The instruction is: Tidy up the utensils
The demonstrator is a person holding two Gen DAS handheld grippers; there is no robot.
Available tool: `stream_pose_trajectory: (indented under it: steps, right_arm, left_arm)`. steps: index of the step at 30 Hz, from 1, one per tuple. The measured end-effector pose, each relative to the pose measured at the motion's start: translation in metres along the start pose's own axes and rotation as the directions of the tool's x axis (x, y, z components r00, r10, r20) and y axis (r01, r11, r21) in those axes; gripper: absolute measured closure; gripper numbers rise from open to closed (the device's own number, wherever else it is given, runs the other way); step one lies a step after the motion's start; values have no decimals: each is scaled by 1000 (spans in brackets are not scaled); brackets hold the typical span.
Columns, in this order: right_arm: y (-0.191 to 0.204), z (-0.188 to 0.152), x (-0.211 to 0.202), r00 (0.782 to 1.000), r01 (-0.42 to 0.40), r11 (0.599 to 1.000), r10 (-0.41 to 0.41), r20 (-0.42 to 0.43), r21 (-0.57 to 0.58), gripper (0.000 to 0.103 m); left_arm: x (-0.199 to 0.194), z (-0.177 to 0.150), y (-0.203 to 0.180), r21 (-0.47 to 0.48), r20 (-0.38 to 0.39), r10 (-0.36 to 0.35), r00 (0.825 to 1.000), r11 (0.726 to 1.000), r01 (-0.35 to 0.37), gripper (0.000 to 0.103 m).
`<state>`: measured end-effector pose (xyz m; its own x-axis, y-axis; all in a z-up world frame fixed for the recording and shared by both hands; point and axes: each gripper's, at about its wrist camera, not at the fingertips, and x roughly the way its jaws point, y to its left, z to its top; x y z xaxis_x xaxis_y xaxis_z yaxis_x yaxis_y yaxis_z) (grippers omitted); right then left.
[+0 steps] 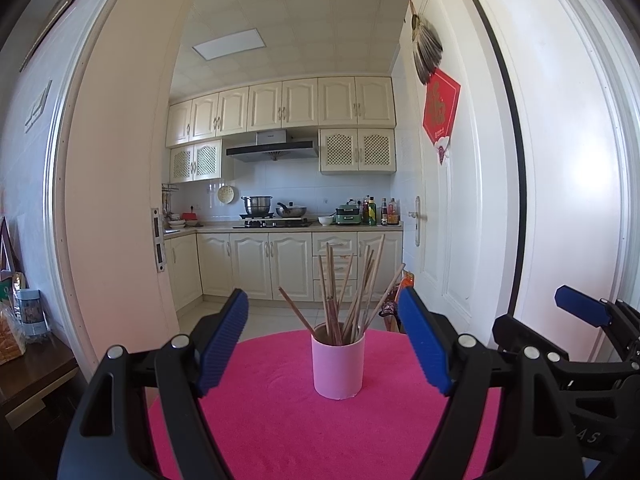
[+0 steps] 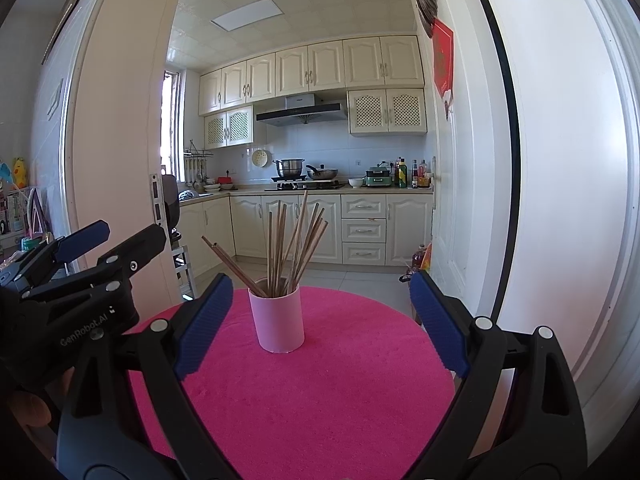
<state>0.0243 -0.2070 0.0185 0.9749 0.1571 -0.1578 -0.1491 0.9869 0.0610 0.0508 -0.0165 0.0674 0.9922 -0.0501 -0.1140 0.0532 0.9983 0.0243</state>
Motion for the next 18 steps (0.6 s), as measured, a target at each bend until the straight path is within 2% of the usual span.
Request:
stream_pose_trajectory:
  steps: [11,18]
  right_arm:
    - [0,1,12,1000,-9,1000,9,-21,-1,14]
    - [2,-7,30,997,-28,1000,28,-69,5,14]
  left_arm:
    - [10,-2,6,2,-19,4,1000,1000,-4,27]
    - [27,-12,15,-15,-75,1,997,1000,-2,27]
